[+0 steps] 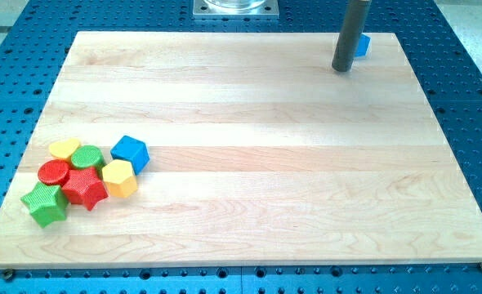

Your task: Separate the blue cube from the yellow hexagon

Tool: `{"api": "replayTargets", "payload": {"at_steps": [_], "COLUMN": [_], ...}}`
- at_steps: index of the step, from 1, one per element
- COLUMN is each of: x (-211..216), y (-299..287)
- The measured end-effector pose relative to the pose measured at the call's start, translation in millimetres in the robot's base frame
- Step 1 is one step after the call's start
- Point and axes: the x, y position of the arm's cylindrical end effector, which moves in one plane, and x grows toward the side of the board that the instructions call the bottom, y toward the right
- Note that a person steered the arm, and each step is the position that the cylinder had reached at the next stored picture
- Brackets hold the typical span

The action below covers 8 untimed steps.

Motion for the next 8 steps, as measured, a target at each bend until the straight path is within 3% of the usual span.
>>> {"api": "replayTargets", "payload": {"at_steps": [2,5,7,8], "x": [24,107,238,265], "y": [8,-6,-47,-113]}}
